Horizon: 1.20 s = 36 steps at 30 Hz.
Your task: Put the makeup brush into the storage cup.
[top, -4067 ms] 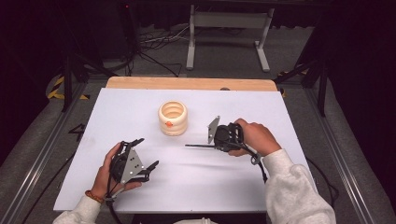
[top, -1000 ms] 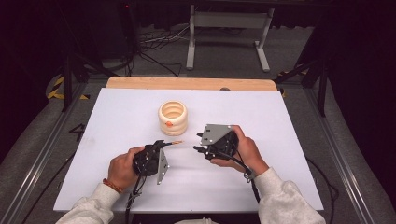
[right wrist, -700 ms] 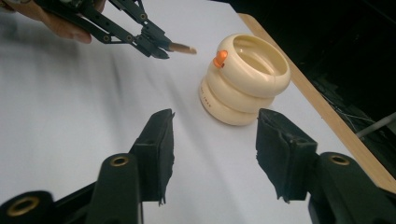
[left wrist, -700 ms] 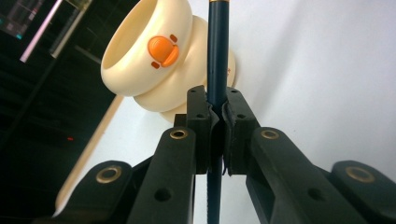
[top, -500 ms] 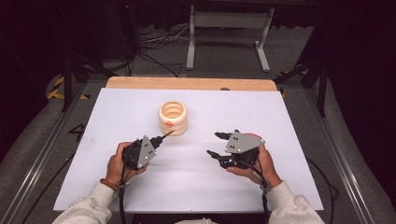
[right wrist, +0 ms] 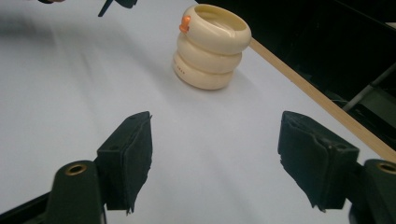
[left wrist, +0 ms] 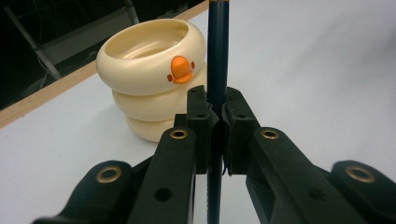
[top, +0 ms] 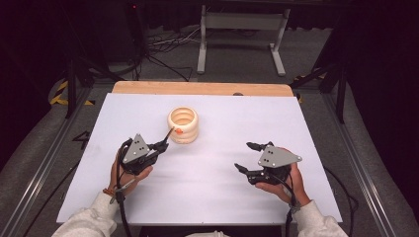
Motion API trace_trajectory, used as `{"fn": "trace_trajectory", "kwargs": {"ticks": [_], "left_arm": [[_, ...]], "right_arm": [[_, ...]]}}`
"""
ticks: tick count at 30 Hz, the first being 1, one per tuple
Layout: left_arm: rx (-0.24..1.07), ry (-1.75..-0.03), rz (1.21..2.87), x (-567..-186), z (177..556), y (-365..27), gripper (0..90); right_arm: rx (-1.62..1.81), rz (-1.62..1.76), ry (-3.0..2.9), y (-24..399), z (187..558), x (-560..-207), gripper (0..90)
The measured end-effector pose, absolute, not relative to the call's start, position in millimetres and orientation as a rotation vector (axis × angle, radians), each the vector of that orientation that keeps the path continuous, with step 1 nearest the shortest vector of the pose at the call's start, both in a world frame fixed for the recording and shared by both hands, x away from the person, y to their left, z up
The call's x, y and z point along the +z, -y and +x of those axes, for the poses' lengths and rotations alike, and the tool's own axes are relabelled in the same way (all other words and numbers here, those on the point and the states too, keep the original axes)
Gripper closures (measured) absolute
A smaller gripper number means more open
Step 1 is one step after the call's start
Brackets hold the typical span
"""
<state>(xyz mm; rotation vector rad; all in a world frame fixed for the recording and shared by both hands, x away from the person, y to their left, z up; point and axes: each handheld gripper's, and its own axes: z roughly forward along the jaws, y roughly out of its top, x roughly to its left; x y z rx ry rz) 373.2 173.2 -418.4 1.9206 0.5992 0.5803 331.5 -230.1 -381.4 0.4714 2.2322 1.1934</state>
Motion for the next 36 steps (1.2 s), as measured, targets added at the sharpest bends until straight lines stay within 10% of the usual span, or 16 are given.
{"fn": "trace_trajectory", "kwargs": {"ticks": [16, 36], "left_arm": [[0.482, -0.585, 1.763, -406, 382, -188, 83.4], [0.483, -0.530, 1.615, -365, 406, -179, 83.4]], "right_arm": [[1.344, 0.624, -2.022, 285, 316, -411, 7.3], [1.314, 0.758, -1.845, 315, 305, -423, 9.0]]}}
